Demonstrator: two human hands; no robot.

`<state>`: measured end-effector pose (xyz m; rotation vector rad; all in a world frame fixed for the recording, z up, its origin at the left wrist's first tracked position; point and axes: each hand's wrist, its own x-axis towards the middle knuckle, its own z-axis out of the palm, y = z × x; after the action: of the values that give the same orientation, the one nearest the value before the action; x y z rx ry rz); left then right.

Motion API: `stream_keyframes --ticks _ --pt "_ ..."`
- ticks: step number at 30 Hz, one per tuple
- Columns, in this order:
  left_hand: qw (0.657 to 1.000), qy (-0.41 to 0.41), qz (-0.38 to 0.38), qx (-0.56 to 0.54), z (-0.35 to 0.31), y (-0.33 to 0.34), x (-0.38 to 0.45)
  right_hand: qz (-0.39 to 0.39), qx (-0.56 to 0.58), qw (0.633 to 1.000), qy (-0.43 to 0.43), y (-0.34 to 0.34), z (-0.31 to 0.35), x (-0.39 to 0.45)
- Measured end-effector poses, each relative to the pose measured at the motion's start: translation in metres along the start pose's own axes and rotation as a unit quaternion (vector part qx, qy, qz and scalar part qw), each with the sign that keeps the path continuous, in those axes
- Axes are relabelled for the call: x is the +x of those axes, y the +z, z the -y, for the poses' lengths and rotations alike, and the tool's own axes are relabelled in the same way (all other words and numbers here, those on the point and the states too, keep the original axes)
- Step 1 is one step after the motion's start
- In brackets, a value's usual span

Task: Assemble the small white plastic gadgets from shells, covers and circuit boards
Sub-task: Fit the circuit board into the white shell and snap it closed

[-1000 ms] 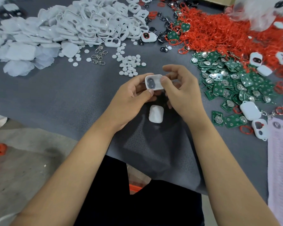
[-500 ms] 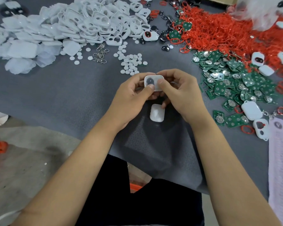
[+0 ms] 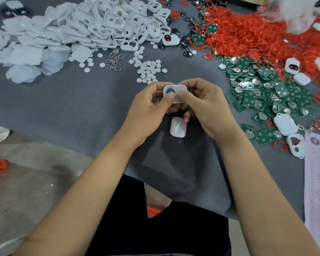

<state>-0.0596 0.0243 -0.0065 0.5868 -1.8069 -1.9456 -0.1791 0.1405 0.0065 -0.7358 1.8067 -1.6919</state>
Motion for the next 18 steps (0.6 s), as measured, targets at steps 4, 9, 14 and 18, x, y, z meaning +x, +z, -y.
stream_keyframes --ticks 4,9,14,18 --pt "1.000 -0.006 -0.022 -0.017 -0.002 0.006 -0.001 0.000 -0.012 1.000 -0.016 -0.001 0.002 -0.001" --pt "0.999 -0.017 -0.043 -0.018 -0.005 0.011 -0.001 -0.008 -0.032 0.999 -0.013 -0.001 0.002 -0.002" --pt "0.998 -0.013 -0.049 -0.031 -0.006 0.012 -0.002 0.004 -0.035 0.999 -0.001 -0.004 0.001 -0.002" --pt "0.999 -0.011 -0.042 -0.021 -0.004 0.012 -0.001 0.001 -0.062 0.998 0.004 -0.007 0.001 -0.001"
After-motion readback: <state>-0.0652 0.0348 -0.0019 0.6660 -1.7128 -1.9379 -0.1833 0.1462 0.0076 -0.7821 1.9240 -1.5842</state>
